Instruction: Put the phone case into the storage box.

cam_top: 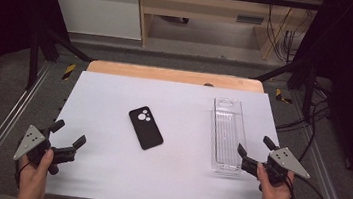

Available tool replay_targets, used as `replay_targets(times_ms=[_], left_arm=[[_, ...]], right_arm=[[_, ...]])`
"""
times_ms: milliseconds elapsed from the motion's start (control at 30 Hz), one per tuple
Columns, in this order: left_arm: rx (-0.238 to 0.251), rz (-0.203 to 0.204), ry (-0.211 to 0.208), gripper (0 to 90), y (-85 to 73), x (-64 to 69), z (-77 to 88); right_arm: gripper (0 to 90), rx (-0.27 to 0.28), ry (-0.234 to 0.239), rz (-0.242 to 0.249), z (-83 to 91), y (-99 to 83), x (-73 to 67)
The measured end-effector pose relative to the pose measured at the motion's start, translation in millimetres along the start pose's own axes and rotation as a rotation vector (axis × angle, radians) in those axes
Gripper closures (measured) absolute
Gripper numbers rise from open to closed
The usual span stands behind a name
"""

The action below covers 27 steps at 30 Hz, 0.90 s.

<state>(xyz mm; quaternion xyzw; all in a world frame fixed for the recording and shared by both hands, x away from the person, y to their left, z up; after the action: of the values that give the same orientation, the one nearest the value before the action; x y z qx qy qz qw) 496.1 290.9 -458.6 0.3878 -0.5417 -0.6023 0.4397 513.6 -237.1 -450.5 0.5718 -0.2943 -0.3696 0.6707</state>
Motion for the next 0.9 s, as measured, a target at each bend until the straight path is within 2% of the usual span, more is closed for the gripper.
replay_targets(times_ms=[100,233,333,367,433,467,533,567,600,667,700,733,767,833,867,900], left_arm=[[0.001,-0.025,-0.005,1.4,2.6,5.8,0.6],[-0.003,-0.045,-0.006,1.4,2.6,10.1,0.8],[-0.006,-0.045,-0.006,1.4,1.9,10.3,2.3],[-0.005,-0.043,-0.006,1.4,1.9,10.2,2.7],[-0.008,-0.040,-0.006,1.4,0.7,9.9,3.3],[-0.012,-0.038,-0.006,1.4,-0.3,9.7,3.1],[-0.015,-0.038,-0.004,1.4,-0.8,9.3,3.1],[-0.014,-0.037,-0.003,1.4,-0.5,9.2,3.2],[-0.013,-0.037,-0.002,1.4,0.1,9.1,3.5],[-0.010,-0.040,0.000,1.4,1.2,8.9,4.3],[-0.010,-0.042,-0.001,1.4,1.6,8.9,4.6],[-0.010,-0.042,-0.001,1.4,1.6,8.9,4.6],[-0.008,-0.040,-0.002,1.4,2.2,9.1,4.6],[-0.006,-0.041,-0.004,1.4,2.6,9.2,4.4],[-0.010,-0.043,-0.007,1.4,2.1,9.9,4.0],[-0.010,-0.043,-0.007,1.5,2.1,9.9,4.0]], right_arm=[[7.5,-0.003,-0.003,-0.018,0.7,0.2,-0.4],[5.3,-0.012,-0.022,-0.012,3.1,2.3,-3.8],[4.3,-0.023,-0.051,0.004,4.3,5.7,-8.4],[4.0,-0.013,-0.072,0.009,4.3,13.7,-13.2],[4.1,-0.016,-0.083,0.019,4.2,19.2,-16.2],[5.5,-0.007,-0.092,0.038,1.5,34.4,-26.9],[6.8,-0.016,-0.095,0.048,0.1,38.5,-30.6],[6.6,-0.028,-0.088,0.055,-5.7,48.7,-42.3],[6.6,-0.028,-0.088,0.055,-5.7,48.7,-42.3],[6.6,-0.034,-0.059,0.039,-14.9,57.1,-55.2],[6.4,-0.058,-0.032,0.030,-28.0,63.5,-69.2],[6.4,-0.058,-0.032,0.030,-28.0,63.5,-69.2],[6.2,-0.076,-0.020,0.035,-40.6,68.1,-81.5],[6.0,-0.085,-0.012,0.041,-45.6,69.5,-86.7],[6.1,-0.106,0.008,0.056,-58.9,72.5,-101.0],[6.1,-0.106,0.008,0.056,-58.9,72.5,-101.0]])
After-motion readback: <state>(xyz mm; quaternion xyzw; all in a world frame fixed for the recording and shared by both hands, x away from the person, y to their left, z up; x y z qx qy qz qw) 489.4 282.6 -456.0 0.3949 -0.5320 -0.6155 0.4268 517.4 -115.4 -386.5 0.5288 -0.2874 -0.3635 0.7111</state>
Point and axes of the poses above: each handheld gripper's, and its own axes: z roughly backward along the jaws, y roughly out of its top, x roughly to its right, the point moved 10 cm from there along -z, roughly forward along the jaws, and after that the axes turned 12 degrees about y, right-handed, at the moved point
